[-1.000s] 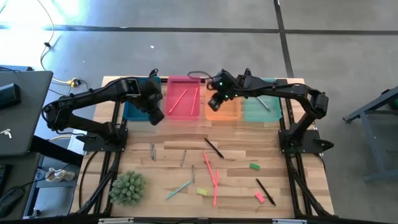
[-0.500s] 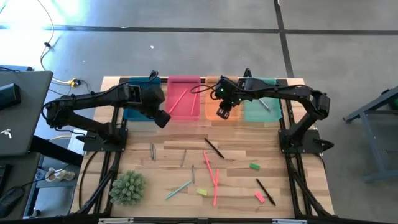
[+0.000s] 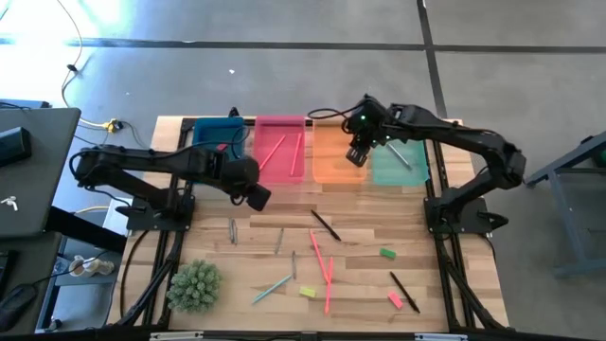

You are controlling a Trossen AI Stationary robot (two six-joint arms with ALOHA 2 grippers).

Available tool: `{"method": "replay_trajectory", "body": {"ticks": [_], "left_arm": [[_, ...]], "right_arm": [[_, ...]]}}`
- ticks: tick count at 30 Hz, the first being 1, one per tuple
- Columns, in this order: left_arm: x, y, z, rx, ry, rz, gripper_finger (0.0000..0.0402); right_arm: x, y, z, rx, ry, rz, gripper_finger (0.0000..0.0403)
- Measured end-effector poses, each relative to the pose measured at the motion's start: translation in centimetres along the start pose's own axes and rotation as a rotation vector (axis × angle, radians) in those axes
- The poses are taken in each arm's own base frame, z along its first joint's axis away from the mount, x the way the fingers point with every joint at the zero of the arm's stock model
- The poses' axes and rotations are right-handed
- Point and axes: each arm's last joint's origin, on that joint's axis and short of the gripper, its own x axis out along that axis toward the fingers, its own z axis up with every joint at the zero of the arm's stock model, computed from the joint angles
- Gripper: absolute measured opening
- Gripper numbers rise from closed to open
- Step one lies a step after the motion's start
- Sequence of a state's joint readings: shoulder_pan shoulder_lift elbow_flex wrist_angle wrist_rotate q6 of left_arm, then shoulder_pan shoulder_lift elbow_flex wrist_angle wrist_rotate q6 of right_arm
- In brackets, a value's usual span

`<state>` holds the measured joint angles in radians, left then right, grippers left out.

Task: Sort crayons/erasers/pens/pencils in bins
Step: Put the gray crayon into the orange bin

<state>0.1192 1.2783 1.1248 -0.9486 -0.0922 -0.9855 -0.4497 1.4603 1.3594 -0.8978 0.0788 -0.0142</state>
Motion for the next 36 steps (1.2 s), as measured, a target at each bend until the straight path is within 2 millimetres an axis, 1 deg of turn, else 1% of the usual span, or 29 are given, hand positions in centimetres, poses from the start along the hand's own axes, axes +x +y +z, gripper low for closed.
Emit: {"method": "replay_trajectory", "body": {"ticks": [6,13,21,27,32,36], "left_arm": [[-0.3,-2.2,-0.1,-0.061,-0.075,-0.181,0.0193],[-1.0,-4.2,0.5,-0.122,-0.166,-0.382,0.0193],[-1.9,-5.5,1.5,-0.172,-0.28,-0.538,0.0193],[-2.8,-6.6,1.6,-0.187,-0.332,-0.662,0.0193],[-3.7,-7.3,1.6,-0.188,-0.368,-0.702,0.0193],[-4.9,-8.5,2.2,-0.148,-0.391,-0.691,0.0193]], "right_arm": [[-0.4,-0.3,-0.2,-0.055,0.002,-0.006,0.0118],[-0.4,-0.4,-0.3,-0.14,0.02,-0.005,0.0118],[-0.4,-0.5,-0.8,-0.206,0.064,-0.001,0.0118],[-0.4,-0.5,-1.2,-0.24,0.107,0.006,0.0118],[-0.4,-0.8,-1.3,-0.241,0.116,0.002,0.0118],[-0.4,-1.1,-1.3,-0.232,0.119,-0.002,0.0118]]}}
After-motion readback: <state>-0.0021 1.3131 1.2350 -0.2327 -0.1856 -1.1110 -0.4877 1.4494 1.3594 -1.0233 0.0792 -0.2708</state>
